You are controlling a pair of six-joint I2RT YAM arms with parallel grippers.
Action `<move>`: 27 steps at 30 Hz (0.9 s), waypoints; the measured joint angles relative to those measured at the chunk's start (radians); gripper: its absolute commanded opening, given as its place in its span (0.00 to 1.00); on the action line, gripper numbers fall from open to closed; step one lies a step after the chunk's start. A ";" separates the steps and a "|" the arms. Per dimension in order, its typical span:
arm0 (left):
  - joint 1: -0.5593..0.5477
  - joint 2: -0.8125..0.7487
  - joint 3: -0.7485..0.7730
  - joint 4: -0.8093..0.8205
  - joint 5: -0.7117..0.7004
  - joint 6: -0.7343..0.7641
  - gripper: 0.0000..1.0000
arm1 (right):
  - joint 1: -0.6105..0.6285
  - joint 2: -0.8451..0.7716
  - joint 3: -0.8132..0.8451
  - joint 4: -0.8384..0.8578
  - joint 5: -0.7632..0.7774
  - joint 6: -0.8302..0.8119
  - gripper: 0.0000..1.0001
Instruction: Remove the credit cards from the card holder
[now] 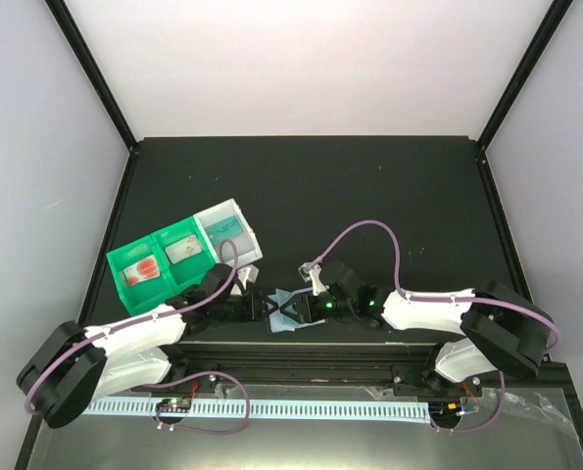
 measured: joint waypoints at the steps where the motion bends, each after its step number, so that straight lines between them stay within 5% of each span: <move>1: 0.000 -0.024 0.000 -0.010 -0.013 -0.001 0.42 | 0.000 0.000 0.000 0.000 0.001 0.000 0.47; 11: -0.002 -0.142 0.000 -0.078 -0.067 -0.008 0.41 | 0.000 0.014 0.011 -0.044 0.032 -0.003 0.33; 17: -0.002 -0.088 0.000 -0.047 -0.045 -0.011 0.15 | 0.000 0.055 0.033 -0.070 0.042 -0.003 0.33; 27: -0.003 0.047 -0.005 0.042 0.018 -0.010 0.02 | 0.000 0.106 0.063 -0.121 0.085 -0.003 0.33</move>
